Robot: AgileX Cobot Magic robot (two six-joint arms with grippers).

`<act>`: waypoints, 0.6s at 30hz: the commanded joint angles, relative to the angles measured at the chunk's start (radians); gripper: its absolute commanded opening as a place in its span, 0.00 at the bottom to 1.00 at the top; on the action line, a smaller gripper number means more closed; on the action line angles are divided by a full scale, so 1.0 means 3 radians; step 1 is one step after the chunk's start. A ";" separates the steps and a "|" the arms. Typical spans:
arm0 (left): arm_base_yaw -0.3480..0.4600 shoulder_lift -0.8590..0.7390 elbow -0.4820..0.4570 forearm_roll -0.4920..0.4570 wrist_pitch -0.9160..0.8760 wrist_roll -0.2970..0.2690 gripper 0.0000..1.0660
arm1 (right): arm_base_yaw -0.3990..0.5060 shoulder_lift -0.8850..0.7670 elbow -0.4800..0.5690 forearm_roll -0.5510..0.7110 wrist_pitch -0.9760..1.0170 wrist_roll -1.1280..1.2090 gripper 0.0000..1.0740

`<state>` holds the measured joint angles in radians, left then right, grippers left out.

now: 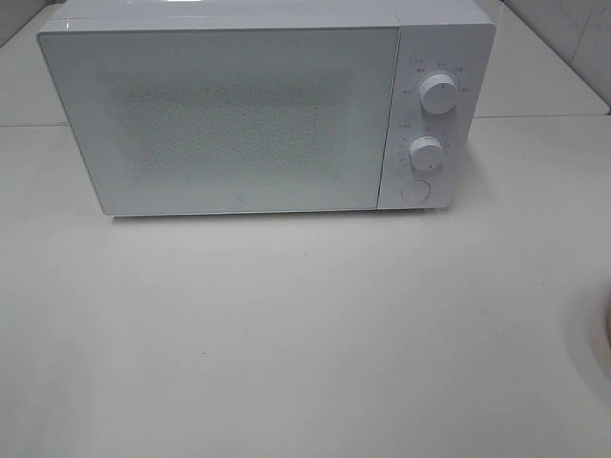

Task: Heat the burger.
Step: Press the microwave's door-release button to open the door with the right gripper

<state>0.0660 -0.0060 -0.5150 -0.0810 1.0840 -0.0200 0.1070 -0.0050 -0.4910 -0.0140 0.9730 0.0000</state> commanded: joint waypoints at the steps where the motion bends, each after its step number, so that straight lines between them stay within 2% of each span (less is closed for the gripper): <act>1: 0.0003 -0.0043 0.0003 -0.0017 -0.0060 0.0003 0.94 | -0.0007 -0.0113 0.0003 -0.0023 -0.0037 0.0000 0.67; 18: 0.0003 -0.0043 0.0003 -0.0017 -0.0060 0.0003 0.94 | -0.0007 -0.0093 -0.0007 -0.0027 -0.0053 0.0000 0.68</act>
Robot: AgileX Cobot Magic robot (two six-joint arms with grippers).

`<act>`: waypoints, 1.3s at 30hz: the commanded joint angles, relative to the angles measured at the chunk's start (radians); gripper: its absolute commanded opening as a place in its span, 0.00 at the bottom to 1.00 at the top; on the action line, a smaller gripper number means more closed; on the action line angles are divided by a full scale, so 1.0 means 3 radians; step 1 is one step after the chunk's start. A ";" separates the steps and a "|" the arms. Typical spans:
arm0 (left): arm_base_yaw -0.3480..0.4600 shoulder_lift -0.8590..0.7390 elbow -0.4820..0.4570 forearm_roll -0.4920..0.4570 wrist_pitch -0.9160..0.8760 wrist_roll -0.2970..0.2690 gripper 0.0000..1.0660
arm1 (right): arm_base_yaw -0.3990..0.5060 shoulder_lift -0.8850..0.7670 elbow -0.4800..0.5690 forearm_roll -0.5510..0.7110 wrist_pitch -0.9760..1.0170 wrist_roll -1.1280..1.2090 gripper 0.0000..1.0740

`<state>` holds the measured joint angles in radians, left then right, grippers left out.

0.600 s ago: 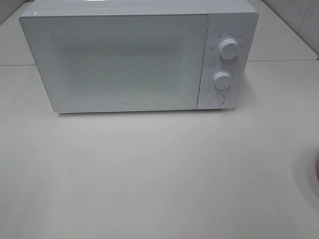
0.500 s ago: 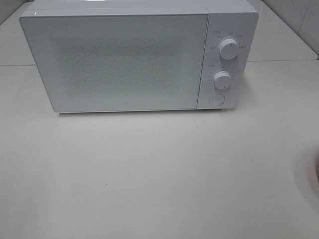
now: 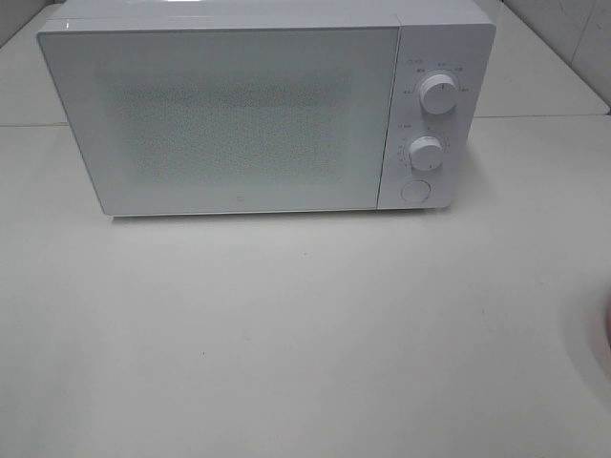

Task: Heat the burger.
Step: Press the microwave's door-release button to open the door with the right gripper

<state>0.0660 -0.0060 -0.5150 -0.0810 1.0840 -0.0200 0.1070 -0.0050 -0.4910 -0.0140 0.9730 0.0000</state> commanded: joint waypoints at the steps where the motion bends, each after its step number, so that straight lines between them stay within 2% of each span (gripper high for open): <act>1: 0.0003 -0.0043 0.0003 -0.0017 -0.0060 0.0003 0.94 | -0.0007 -0.0077 -0.0020 -0.0027 -0.0070 0.0000 0.69; 4: 0.0003 -0.0043 0.0003 -0.0017 -0.0060 0.0003 0.94 | -0.0007 0.0083 -0.0087 -0.0040 -0.0257 0.0000 0.75; 7: 0.0003 -0.0043 0.0003 -0.0017 -0.0060 0.0003 0.94 | -0.0007 0.0280 -0.0100 -0.0060 -0.0443 0.0000 0.76; 26: 0.0003 -0.0043 0.0003 -0.0017 -0.0060 0.0003 0.94 | -0.0007 0.1403 -0.0007 -0.0093 -0.1803 0.0000 0.73; 28: 0.0003 -0.0043 0.0003 -0.0017 -0.0060 0.0003 0.94 | -0.0007 0.1657 -0.0007 -0.0093 -0.2073 0.0000 0.72; 39: 0.0003 -0.0043 0.0003 -0.0017 -0.0060 0.0003 0.94 | -0.0007 0.2230 -0.0007 -0.0093 -0.2607 -0.0027 0.71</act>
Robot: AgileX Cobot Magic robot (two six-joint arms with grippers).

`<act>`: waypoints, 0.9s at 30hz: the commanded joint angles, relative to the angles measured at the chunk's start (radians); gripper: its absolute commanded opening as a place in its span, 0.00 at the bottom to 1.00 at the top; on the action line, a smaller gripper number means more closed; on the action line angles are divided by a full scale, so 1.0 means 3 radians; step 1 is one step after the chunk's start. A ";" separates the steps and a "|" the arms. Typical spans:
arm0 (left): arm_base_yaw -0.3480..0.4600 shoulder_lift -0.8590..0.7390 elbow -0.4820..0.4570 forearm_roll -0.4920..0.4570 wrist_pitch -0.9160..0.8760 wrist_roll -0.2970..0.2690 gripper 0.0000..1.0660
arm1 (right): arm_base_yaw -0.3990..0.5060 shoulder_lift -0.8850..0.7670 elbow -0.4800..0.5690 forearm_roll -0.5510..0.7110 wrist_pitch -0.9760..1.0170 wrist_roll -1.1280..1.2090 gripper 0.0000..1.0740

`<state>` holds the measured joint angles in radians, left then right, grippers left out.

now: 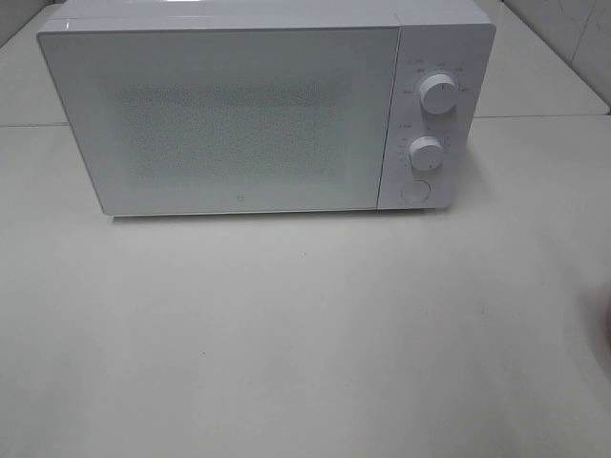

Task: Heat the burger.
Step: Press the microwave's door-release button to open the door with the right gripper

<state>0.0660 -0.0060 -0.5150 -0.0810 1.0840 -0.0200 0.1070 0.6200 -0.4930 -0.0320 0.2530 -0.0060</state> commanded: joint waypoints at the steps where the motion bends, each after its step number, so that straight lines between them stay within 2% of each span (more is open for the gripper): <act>1: 0.0003 -0.0043 0.0003 -0.0017 -0.0060 0.0003 0.94 | -0.0007 0.0263 0.0000 -0.0033 -0.0340 -0.0007 0.71; 11: 0.0003 -0.0043 0.0003 -0.0017 -0.0060 0.0003 0.94 | -0.0007 0.0790 0.0000 -0.0033 -0.0843 -0.0007 0.71; 17: 0.0003 -0.0043 0.0003 -0.0017 -0.0060 0.0003 0.94 | -0.0007 0.1210 0.0037 -0.0087 -0.1443 -0.0007 0.71; 18: 0.0003 -0.0043 0.0003 -0.0017 -0.0060 0.0003 0.94 | -0.0007 0.1337 0.0090 -0.0107 -0.1737 -0.0007 0.71; 27: 0.0003 -0.0043 0.0003 -0.0017 -0.0060 0.0003 0.94 | 0.0023 0.1827 0.0270 -0.0043 -0.2420 -0.0007 0.71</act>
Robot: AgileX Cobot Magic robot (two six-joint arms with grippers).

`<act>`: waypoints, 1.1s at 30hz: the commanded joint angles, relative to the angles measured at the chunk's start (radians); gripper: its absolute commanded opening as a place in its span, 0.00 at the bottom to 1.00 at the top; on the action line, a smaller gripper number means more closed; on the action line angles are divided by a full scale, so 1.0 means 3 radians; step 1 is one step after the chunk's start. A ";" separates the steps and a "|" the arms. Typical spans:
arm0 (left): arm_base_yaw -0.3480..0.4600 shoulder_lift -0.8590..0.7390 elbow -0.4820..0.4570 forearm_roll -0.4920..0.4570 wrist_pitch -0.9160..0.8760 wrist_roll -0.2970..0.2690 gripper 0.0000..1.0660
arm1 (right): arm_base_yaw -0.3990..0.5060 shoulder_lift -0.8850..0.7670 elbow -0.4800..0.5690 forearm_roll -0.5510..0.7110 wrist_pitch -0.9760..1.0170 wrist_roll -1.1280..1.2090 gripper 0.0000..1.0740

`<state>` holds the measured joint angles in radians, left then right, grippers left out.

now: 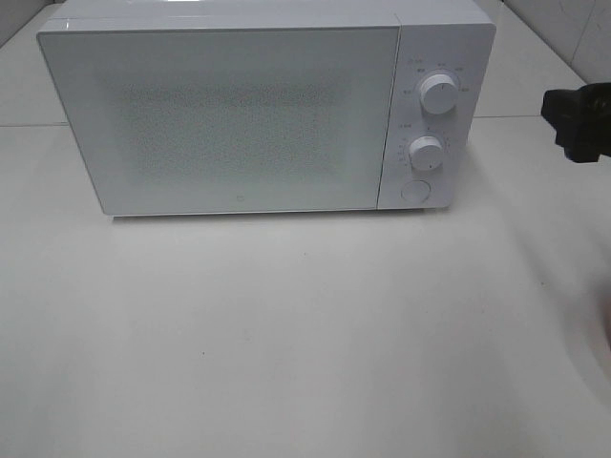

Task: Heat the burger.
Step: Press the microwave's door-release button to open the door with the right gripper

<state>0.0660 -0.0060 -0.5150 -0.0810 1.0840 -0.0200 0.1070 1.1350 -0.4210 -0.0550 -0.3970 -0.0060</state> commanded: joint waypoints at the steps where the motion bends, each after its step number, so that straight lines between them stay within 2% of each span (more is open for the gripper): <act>1: 0.0003 -0.0043 0.0003 -0.0017 -0.0060 0.0003 0.94 | 0.0110 0.0213 0.0043 0.0183 -0.0370 -0.0063 0.71; 3: 0.0003 -0.0043 0.0003 -0.0017 -0.0060 0.0003 0.94 | 0.0170 0.0273 0.0043 0.0237 -0.0420 -0.0110 0.71; 6: 0.0003 -0.0043 0.0003 -0.0017 -0.0060 0.0003 0.94 | 0.0420 0.0513 0.0043 0.0450 -0.0647 -0.0283 0.71; 15: 0.0003 -0.0043 0.0003 -0.0017 -0.0060 0.0003 0.94 | 0.0857 0.0973 0.0043 0.0617 -0.1037 -0.0383 0.71; 27: 0.0003 -0.0043 0.0003 -0.0017 -0.0060 0.0003 0.94 | 0.1160 0.1510 0.0043 0.0860 -0.1423 -0.0387 0.71; 33: 0.0003 -0.0043 0.0003 -0.0017 -0.0060 0.0003 0.94 | 0.1323 0.1670 0.0043 0.1100 -0.1563 -0.0370 0.65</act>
<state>0.0660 -0.0060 -0.5150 -0.0810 1.0840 -0.0200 0.5000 1.6360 -0.4070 0.2640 -0.8430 -0.1110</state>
